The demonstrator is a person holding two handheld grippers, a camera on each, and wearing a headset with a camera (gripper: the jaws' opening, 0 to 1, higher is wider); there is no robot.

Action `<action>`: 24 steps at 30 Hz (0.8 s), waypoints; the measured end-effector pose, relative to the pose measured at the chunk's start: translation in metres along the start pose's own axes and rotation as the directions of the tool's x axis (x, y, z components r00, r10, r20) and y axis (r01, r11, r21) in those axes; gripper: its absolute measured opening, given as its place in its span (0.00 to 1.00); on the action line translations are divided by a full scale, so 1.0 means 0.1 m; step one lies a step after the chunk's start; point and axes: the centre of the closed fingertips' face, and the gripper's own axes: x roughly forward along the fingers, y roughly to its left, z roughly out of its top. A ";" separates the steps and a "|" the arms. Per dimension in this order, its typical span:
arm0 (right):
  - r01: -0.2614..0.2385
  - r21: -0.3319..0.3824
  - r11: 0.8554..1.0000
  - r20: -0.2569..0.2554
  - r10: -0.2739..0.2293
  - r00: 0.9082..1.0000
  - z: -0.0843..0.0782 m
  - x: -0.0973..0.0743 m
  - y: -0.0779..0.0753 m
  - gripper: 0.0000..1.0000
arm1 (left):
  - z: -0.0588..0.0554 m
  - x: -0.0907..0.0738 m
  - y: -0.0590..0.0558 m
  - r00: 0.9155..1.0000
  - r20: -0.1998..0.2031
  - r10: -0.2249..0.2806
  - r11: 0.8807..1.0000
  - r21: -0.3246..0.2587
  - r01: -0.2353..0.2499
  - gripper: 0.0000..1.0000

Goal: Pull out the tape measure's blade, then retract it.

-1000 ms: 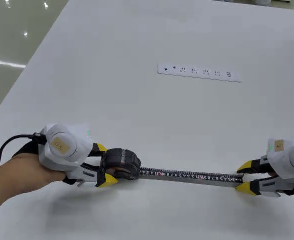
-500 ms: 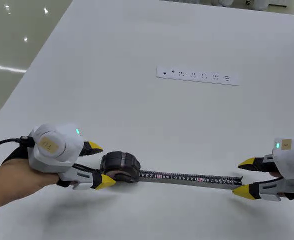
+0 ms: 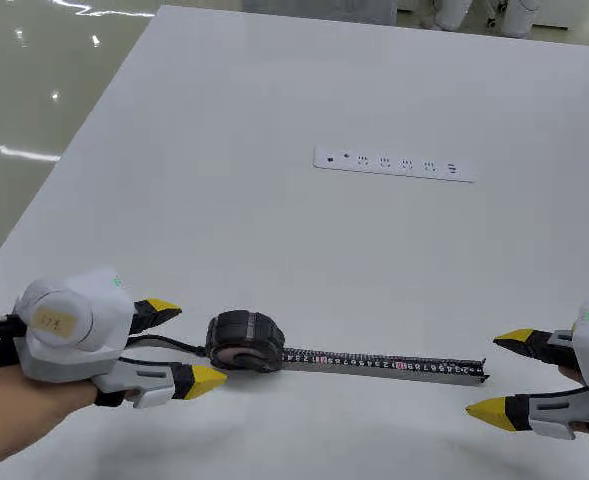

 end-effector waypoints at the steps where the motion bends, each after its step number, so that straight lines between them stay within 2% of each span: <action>1: 0.003 0.004 1.000 0.007 -0.003 1.000 0.01 -0.01 0.01 0.63 | -0.01 -0.02 -0.01 1.000 -0.002 0.005 1.000 -0.005 -0.005 0.60; 4: 0.024 0.032 0.999 0.044 -0.025 0.999 0.05 -0.06 0.06 0.65 | -0.02 -0.12 -0.01 0.999 0.020 0.038 0.999 -0.036 -0.037 0.63; 7: 0.055 0.050 0.997 0.069 -0.058 0.996 0.06 -0.10 0.09 0.71 | -0.03 -0.20 -0.02 0.996 0.046 0.072 0.995 -0.078 -0.068 0.68; 8: 0.048 0.057 0.997 0.077 -0.053 0.996 0.07 -0.11 0.13 0.71 | -0.05 -0.24 -0.02 0.995 0.050 0.089 0.993 -0.084 -0.084 0.67; 12: 0.077 0.080 0.994 0.111 -0.086 0.990 0.08 -0.15 0.18 0.74 | -0.13 -0.32 -0.11 0.992 0.060 0.109 0.991 -0.089 -0.104 0.68; 18: 0.104 0.124 0.987 0.149 -0.122 0.981 0.08 -0.22 0.25 0.77 | -0.22 -0.45 -0.17 0.986 0.084 0.145 0.985 -0.104 -0.136 0.69; 20: 0.112 0.130 0.985 0.154 -0.131 0.979 0.07 -0.24 0.28 0.77 | -0.26 -0.47 -0.21 0.986 0.077 0.148 0.984 -0.112 -0.139 0.69; 24: 0.122 0.145 0.982 0.167 -0.145 0.975 0.06 -0.27 0.33 0.78 | -0.28 -0.53 -0.24 0.982 0.092 0.165 0.981 -0.117 -0.154 0.70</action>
